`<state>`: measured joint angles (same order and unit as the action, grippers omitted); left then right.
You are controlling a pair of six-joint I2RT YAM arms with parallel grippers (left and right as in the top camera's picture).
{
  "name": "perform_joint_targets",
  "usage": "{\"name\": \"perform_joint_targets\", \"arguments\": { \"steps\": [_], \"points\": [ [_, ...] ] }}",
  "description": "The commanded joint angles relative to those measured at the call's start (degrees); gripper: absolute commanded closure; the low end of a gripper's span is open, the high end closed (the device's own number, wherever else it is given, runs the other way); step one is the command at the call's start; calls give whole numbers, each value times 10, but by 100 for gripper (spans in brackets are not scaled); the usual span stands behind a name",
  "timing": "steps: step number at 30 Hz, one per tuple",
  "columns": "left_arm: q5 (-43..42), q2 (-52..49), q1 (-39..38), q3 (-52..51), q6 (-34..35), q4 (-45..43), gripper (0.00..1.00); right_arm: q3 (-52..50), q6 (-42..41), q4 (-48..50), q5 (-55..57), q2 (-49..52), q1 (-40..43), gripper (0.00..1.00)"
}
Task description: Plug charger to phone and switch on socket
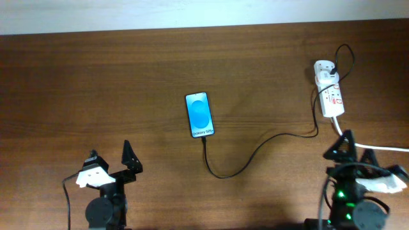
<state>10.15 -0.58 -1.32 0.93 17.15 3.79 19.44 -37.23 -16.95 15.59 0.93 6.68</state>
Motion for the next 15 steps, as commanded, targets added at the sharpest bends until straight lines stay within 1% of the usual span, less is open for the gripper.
{"name": "perform_joint_targets", "arguments": {
  "steps": [1, 3, 5, 8, 10, 12, 14, 15],
  "points": [
    [6, 3, 0, -4, -1, -2, 1, -97, 4, 103, -36, -7, 1, 1],
    [6, 3, 0, -4, -1, -2, 1, -136, 23, 148, -36, -7, 1, 1],
    [6, 3, 0, -4, -1, -2, 1, -151, 41, 161, -36, -7, 1, 1],
    [6, 3, 0, -4, -1, -2, 1, -168, 97, 164, -37, -7, 1, 1],
    [6, 3, 0, -4, -1, -2, 1, -176, 120, 164, -41, -7, 1, 1],
    [6, 3, 0, -4, -1, -2, 1, -189, 120, 168, -44, -7, 1, 1],
    [6, 3, 0, -4, -1, -2, 1, -191, 122, 151, -47, -7, 1, 1],
    [6, 3, 0, -4, -1, -2, 1, -191, 135, 150, -48, -7, 1, 1]
  ]
}}
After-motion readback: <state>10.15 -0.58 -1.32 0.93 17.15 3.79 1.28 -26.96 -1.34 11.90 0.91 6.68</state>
